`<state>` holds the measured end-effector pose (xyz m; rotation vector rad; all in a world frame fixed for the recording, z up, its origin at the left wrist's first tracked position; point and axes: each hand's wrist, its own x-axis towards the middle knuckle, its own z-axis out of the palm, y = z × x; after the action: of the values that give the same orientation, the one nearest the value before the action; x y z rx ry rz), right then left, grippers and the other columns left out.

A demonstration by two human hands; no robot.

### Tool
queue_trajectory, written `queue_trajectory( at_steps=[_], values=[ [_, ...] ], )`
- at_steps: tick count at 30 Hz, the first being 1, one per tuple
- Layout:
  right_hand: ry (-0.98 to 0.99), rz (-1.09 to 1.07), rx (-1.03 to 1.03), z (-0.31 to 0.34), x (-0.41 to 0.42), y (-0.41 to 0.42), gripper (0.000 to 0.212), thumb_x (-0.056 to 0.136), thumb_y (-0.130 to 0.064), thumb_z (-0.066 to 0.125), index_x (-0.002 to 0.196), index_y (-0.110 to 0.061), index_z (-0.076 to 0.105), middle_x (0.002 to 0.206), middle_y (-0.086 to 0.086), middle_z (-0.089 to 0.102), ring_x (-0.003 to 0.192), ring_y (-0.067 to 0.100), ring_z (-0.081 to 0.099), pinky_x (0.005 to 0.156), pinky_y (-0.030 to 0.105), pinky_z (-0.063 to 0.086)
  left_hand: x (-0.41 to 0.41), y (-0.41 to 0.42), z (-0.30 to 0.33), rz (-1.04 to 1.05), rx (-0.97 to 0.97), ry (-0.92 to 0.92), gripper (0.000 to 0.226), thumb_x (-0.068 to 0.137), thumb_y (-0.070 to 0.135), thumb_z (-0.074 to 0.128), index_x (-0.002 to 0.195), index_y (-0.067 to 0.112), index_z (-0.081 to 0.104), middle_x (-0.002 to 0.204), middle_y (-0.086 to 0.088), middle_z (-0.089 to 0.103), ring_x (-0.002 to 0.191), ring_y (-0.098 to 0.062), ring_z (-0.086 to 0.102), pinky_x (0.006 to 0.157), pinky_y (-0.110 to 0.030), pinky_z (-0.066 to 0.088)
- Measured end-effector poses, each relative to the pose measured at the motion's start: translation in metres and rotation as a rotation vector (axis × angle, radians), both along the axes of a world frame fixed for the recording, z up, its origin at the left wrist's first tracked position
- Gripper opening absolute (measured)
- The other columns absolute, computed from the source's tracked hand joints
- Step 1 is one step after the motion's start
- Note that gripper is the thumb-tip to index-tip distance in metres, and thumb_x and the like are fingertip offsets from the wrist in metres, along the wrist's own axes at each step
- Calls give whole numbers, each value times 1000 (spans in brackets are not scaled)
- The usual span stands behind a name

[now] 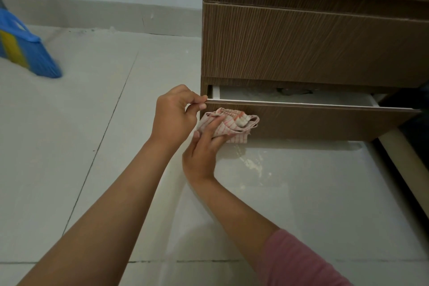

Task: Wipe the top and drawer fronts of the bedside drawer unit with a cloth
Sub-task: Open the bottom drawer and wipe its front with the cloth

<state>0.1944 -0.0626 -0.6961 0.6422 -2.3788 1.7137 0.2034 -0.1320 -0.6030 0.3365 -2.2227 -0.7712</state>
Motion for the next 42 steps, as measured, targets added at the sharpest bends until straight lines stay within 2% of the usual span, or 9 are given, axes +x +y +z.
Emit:
queue_trajectory(
  at_steps=[4, 10, 12, 19, 23, 28, 33, 38, 42],
  values=[
    [40, 37, 80, -14, -12, 18, 53, 98, -35, 20, 143, -28, -7, 146, 38, -11, 141, 35, -6, 115, 24, 7, -1, 0, 1, 3, -7, 4, 11, 76, 0, 73, 86, 5, 74, 77, -7, 66, 69, -7, 56, 67, -5, 41],
    [-63, -136, 148, -18, -50, 64, 61, 98, -31, 27, 148, -14, -4, 146, 38, -10, 139, 48, 5, 111, 37, 25, -1, 3, 0, 38, -18, 24, 9, 77, -1, 73, 85, 4, 74, 77, -7, 66, 69, -8, 56, 67, -6, 42],
    [-58, -180, 139, -13, -64, 79, 62, 98, -28, 29, 146, -17, -9, 146, 38, -12, 138, 49, 8, 110, 39, 29, -1, 5, 0, 50, -21, 27, 9, 77, -1, 72, 85, 3, 73, 77, -8, 66, 69, -8, 56, 68, -5, 41],
    [-98, -359, 62, 10, -113, 138, 63, 100, -22, 34, 148, -11, -5, 148, 32, -22, 141, 41, -4, 93, -1, -1, -5, 9, 1, 88, -12, 16, 10, 78, 0, 72, 86, 3, 73, 77, -9, 66, 69, -12, 57, 68, -5, 41],
    [-50, -405, 34, 19, -136, 159, 64, 100, -24, 32, 148, -15, -8, 148, 30, -23, 143, 38, -6, 98, 3, 2, -7, 10, 1, 109, -31, 15, 9, 77, -2, 72, 85, 3, 73, 76, -7, 65, 68, -12, 55, 68, -3, 39],
    [15, -381, -28, 29, -152, 162, 67, 99, -21, 36, 148, -13, -9, 148, 33, -18, 142, 40, -5, 93, -9, -3, -15, 14, 0, 181, -26, 24, 9, 79, -3, 70, 86, 2, 73, 77, -8, 64, 69, -11, 53, 71, 0, 36],
    [38, -352, -67, 33, -160, 156, 69, 98, -22, 39, 149, -13, -7, 150, 31, -14, 142, 40, -5, 96, -7, 2, -25, 16, -1, 247, -1, 21, 11, 81, -2, 68, 90, 1, 73, 78, -12, 63, 69, -13, 53, 70, 1, 34],
    [86, -305, -54, 34, -159, 147, 68, 97, -20, 44, 149, -11, 1, 150, 33, -7, 142, 41, 1, 96, -8, 8, -32, 14, -1, 265, -41, 5, 10, 81, -3, 66, 89, 0, 73, 77, -13, 63, 69, -23, 59, 69, -20, 41],
    [144, -232, -8, 35, -152, 143, 65, 96, -18, 47, 149, -10, 11, 150, 30, 9, 143, 33, 9, 98, -6, 8, -36, 14, 1, 271, -62, -9, 10, 82, -3, 66, 90, -1, 73, 76, -13, 63, 69, -25, 59, 67, -23, 40]
  ],
)
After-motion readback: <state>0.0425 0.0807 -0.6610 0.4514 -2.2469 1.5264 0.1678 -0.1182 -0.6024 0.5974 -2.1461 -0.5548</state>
